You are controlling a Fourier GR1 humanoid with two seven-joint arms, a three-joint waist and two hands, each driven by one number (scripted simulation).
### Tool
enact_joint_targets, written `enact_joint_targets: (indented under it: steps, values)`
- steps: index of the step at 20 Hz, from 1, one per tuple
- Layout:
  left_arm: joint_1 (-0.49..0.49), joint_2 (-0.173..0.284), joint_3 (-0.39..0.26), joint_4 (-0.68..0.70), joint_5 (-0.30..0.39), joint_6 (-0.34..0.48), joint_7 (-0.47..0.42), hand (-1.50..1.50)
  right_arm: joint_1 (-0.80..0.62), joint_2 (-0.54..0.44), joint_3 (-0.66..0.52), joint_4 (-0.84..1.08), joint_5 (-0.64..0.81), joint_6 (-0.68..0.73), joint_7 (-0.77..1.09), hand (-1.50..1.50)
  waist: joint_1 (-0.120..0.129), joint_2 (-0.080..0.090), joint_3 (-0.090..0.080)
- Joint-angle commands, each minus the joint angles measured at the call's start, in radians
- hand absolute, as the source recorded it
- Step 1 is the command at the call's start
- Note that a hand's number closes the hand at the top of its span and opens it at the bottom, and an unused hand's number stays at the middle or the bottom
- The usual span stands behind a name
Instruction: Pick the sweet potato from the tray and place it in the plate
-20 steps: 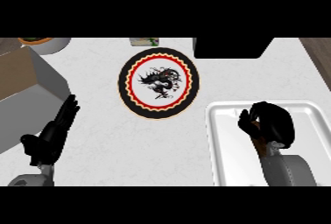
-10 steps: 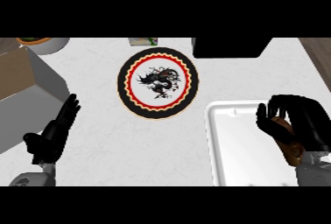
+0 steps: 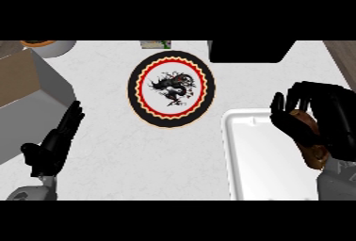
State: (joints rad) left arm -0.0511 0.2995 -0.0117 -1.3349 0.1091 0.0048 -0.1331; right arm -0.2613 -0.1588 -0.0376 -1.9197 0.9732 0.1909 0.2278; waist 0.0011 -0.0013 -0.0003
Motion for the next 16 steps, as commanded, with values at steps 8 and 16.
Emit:
enact_joint_targets:
  steps: [8,16]
  values:
    - [-0.092,-0.018,0.045,0.089,-0.015,-0.039,0.003,0.00,-0.317,0.086,0.056,0.280,0.018,-0.016,0.071,1.50,0.006,0.005,0.000]
    - [-0.080,-0.072,0.002,-0.020,-0.067,0.026,0.070,0.00,-0.495,0.158,0.224,0.545,-0.032,-0.179,0.223,1.50,0.021,0.004,0.000]
